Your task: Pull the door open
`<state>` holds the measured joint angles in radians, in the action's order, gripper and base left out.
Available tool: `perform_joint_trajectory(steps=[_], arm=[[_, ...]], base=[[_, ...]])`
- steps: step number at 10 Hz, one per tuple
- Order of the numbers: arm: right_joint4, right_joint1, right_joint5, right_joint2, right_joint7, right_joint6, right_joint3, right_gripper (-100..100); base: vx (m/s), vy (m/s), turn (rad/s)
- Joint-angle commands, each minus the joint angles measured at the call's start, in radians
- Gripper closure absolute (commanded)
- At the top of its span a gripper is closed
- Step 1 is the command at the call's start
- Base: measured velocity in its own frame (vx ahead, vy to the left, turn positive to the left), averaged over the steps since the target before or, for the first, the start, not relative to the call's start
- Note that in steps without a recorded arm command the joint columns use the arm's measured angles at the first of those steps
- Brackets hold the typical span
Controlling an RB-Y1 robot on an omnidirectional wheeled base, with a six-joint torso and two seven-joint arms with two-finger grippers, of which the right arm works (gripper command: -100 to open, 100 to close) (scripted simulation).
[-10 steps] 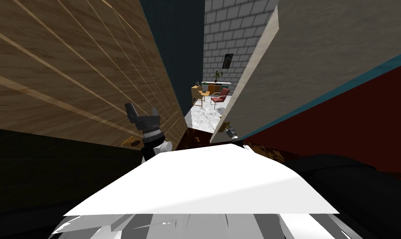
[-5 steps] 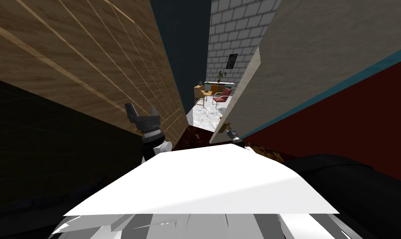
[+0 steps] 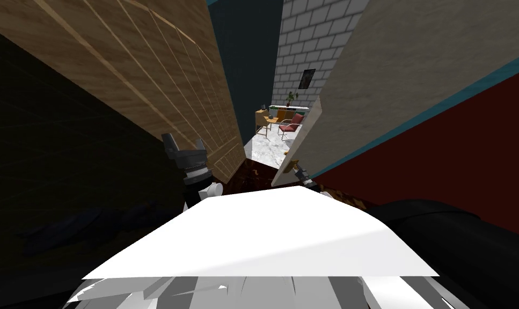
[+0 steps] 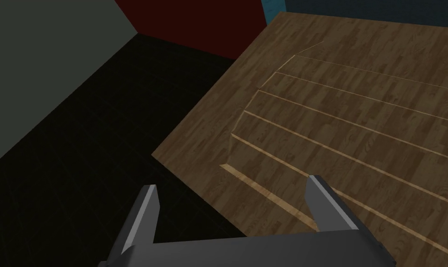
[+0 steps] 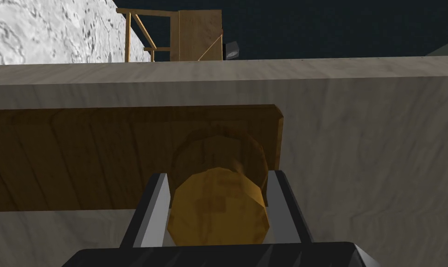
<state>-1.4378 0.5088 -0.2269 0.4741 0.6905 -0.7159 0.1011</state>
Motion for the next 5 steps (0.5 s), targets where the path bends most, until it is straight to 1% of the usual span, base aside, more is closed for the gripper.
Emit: perform_joint_trajectory(steps=[1,2,4,5], arm=[[0.000,0.000,0.000,0.000,0.000,0.000,0.000,100],[0.011,0.004,-0.003,0.010,0.008,-0.020,-0.003,100],[0.022,0.006,-0.004,0.022,0.016,-0.041,-0.002,100],[0.027,0.007,-0.005,0.029,0.021,-0.053,-0.002,100]], base=[[-0.107,-0.025,0.025],[-0.144,-0.050,0.119],[-0.227,-0.102,0.159],[-0.199,-0.079,0.124]])
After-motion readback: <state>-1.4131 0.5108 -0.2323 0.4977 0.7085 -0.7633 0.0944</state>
